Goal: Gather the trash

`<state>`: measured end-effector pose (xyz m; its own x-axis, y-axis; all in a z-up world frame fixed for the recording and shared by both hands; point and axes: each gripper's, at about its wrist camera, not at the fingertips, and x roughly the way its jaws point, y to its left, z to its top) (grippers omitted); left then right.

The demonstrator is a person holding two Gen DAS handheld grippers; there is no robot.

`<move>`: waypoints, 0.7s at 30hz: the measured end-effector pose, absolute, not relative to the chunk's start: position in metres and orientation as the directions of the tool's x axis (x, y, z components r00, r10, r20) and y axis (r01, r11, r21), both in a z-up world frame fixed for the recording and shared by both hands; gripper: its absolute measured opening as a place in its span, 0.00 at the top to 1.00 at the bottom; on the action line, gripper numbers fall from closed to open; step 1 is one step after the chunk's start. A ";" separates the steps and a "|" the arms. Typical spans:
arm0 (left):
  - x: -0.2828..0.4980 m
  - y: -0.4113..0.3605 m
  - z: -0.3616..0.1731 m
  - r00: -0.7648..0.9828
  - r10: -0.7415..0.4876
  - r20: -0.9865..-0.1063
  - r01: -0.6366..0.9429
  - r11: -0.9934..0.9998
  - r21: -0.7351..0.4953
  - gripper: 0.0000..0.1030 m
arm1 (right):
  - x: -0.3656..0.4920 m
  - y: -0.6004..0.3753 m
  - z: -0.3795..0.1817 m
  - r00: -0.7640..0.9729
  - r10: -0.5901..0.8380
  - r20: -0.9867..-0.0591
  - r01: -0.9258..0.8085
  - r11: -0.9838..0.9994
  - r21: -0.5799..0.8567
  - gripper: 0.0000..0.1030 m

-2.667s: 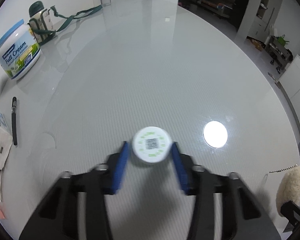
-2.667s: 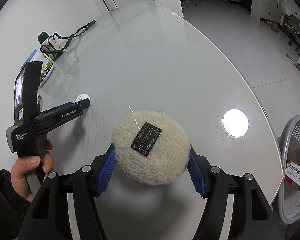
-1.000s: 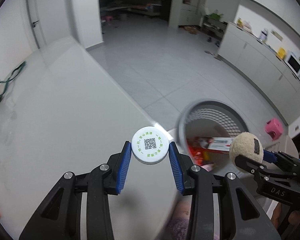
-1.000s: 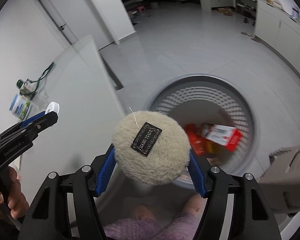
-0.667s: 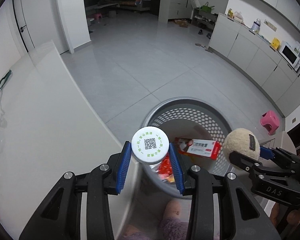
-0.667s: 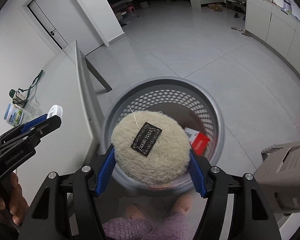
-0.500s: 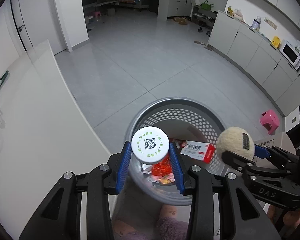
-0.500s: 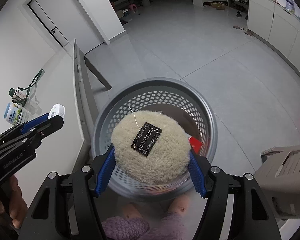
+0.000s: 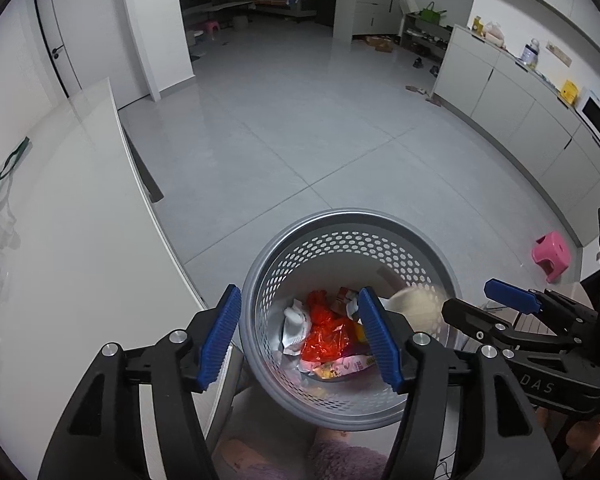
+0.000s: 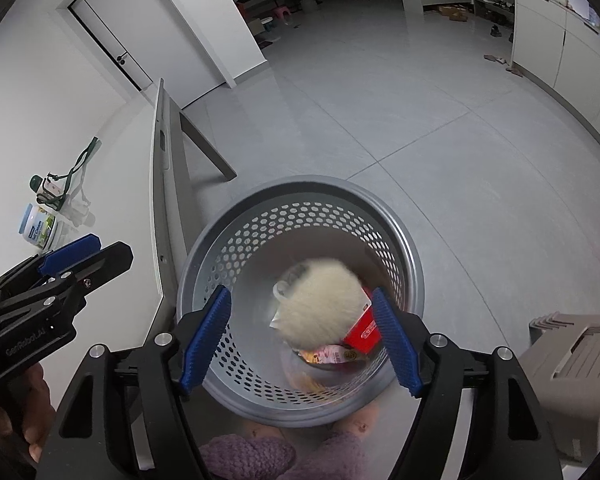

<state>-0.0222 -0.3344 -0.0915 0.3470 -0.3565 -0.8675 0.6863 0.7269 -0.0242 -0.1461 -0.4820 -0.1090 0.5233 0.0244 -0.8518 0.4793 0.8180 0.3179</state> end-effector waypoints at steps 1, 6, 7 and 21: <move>-0.022 -0.334 -0.091 0.348 -0.355 -0.867 0.684 0.729 -0.024 0.41 | -0.146 -0.482 -0.109 0.524 0.025 -0.851 0.478 0.819 0.318 0.32; -0.022 -0.336 -0.089 0.353 -0.354 -0.866 0.676 0.737 -0.026 0.40 | -0.148 -0.484 -0.109 0.521 0.027 -0.853 0.477 0.819 0.318 0.32; -0.022 -0.336 -0.088 0.355 -0.353 -0.866 0.673 0.739 -0.025 0.40 | -0.148 -0.485 -0.109 0.521 0.026 -0.853 0.477 0.820 0.316 0.32; -0.025 -0.333 -0.074 0.375 -0.353 -0.857 0.652 0.757 -0.026 0.37 | -0.151 -0.479 -0.098 0.524 0.023 -0.851 0.459 0.835 0.305 0.32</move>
